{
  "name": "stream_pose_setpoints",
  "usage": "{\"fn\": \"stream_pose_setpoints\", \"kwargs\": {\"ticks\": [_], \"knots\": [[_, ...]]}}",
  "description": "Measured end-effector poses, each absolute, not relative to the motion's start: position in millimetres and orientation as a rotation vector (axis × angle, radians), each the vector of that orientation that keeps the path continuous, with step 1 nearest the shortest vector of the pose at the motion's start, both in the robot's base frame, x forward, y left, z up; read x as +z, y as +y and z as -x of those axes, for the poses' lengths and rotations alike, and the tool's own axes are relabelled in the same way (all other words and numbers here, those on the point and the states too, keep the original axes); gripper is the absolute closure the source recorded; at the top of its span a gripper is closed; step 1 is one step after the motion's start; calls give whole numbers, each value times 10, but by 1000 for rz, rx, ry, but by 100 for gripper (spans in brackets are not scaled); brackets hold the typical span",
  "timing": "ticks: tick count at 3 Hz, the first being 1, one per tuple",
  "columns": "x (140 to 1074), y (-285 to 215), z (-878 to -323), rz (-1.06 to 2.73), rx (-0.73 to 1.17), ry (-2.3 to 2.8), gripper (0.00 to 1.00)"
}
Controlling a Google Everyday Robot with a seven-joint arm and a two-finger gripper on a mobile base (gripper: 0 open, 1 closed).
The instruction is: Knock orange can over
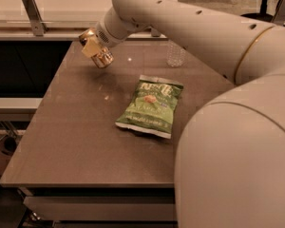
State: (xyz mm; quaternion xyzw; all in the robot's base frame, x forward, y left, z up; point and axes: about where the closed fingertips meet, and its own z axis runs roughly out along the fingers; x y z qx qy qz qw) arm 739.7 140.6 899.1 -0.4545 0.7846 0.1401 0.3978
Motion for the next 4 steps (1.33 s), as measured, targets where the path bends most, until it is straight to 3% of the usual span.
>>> {"fn": "stream_pose_setpoints", "kwargs": {"ticks": [4], "knots": [[8575, 1518, -7507, 1384, 20, 2247, 100]]}}
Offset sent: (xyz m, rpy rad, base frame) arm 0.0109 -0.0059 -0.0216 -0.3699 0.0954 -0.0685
